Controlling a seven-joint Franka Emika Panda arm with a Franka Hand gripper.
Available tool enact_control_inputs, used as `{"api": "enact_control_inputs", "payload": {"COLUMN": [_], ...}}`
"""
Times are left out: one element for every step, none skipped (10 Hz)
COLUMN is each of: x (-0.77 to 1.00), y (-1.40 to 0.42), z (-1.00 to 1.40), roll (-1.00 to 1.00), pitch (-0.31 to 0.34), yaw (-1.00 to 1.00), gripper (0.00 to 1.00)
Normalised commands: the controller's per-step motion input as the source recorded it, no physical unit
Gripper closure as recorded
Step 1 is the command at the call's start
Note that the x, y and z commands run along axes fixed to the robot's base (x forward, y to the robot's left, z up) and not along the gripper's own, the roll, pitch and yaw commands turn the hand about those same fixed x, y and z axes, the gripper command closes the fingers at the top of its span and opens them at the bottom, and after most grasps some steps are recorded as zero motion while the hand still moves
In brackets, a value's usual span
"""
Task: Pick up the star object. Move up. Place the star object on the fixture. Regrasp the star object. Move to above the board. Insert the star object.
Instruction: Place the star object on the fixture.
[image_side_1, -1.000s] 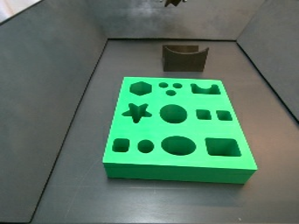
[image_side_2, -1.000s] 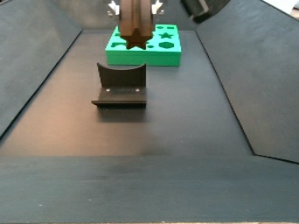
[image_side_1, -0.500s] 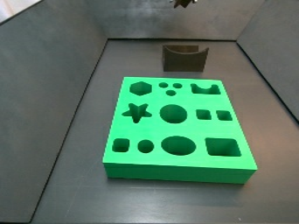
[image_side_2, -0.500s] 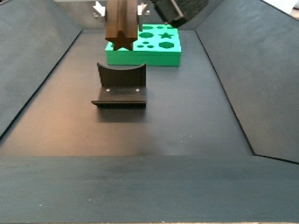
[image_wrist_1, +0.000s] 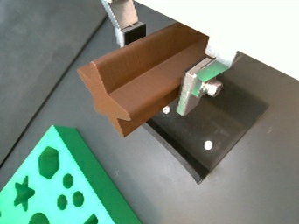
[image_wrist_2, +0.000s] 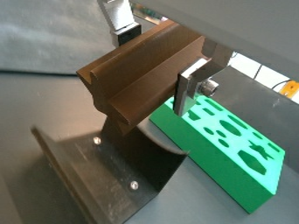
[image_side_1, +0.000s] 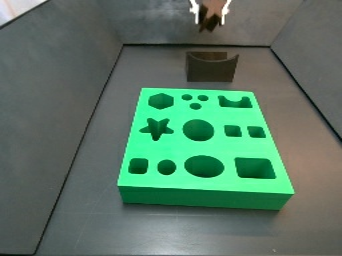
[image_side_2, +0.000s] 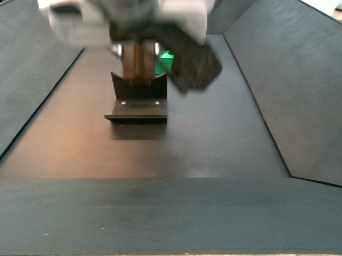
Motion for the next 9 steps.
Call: {"api": "enact_control_inputs", "payload": {"x": [0.15,0.16,0.17,0.18,0.19,0.20,0.16,0.13,0.13], "y": [0.09,0.10,0.11,0.11,0.11,0.11,0.14,0.16,0.16], "z": [-1.00,-1.00,-1.00,-1.00,-1.00,-1.00,-0.88,-0.86,-0.86], "roll": [-0.99,-0.78,-0.56,-0.40,-0.27,-0.21,-0.15,-0.13,-0.13], "pitch": [0.112,0.107,0.093,0.087,0.083,0.061,0.034,0.018,0.018], "yaw": [-0.10,-0.11,-0.12,-0.13,-0.13,-0.13,-0.12,-0.11,-0.11], "gripper": [1.00,1.00,1.00,1.00,1.00,1.00,1.00,1.00,1.00]}}
